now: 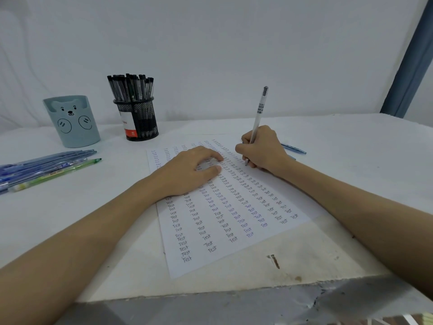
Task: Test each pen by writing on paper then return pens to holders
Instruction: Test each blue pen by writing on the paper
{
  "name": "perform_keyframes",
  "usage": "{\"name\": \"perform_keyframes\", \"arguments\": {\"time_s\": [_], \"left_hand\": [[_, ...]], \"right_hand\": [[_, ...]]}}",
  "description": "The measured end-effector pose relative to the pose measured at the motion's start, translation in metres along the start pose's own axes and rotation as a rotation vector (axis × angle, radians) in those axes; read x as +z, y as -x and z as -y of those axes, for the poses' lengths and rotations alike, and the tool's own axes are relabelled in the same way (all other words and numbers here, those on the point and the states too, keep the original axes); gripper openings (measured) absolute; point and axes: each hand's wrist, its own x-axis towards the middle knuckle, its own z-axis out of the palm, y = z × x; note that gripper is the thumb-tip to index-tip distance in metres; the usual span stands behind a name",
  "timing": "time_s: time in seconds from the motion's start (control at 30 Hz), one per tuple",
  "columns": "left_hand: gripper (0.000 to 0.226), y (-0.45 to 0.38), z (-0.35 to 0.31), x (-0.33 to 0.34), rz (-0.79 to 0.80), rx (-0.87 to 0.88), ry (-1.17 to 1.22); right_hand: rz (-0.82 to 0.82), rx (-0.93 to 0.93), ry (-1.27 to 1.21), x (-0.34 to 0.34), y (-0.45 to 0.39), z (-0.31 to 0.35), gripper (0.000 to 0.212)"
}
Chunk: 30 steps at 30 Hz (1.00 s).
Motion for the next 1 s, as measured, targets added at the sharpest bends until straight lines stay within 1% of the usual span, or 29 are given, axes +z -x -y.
{"name": "perform_keyframes", "arguments": {"time_s": [0.07, 0.17, 0.3, 0.43, 0.6, 0.67, 0.73, 0.83, 0.93, 1.0], "left_hand": [[0.03, 0.0, 0.0, 0.0, -0.002, 0.002, 0.002], [0.029, 0.0, 0.001, 0.0, -0.002, -0.001, 0.008], [0.029, 0.0, 0.001, 0.0, -0.002, -0.009, 0.013], [0.031, 0.0, 0.001, 0.0, -0.001, -0.009, 0.002], [0.031, -0.001, 0.001, 0.0, 0.004, -0.009, 0.001], [0.031, -0.001, 0.0, 0.0, 0.004, -0.009, -0.001], [0.031, -0.001, 0.0, 0.0, 0.007, -0.01, -0.004], [0.03, 0.0, 0.001, 0.0, 0.005, -0.004, -0.005], [0.032, 0.002, -0.002, -0.002, 0.008, 0.015, -0.021], [0.029, 0.003, -0.009, -0.006, -0.012, 0.038, -0.021]], "right_hand": [[-0.012, -0.001, -0.001, 0.0, 0.0, 0.0, 0.043], [-0.034, -0.006, 0.006, -0.001, 0.0, -0.001, 0.041], [-0.029, -0.005, 0.029, 0.0, 0.0, 0.0, 0.043], [-0.025, 0.023, 0.009, -0.001, -0.001, -0.001, 0.039], [-0.048, -0.023, 0.07, 0.001, -0.001, 0.001, 0.043], [-0.049, -0.008, 0.052, 0.0, -0.001, 0.001, 0.04], [-0.043, 0.02, -0.015, -0.002, 0.0, 0.002, 0.035], [-0.063, 0.075, -0.122, -0.006, 0.001, 0.005, 0.034], [-0.05, 0.093, -0.11, -0.018, 0.005, 0.013, 0.033], [-0.019, 0.105, -0.097, -0.028, 0.009, 0.02, 0.036]]}}
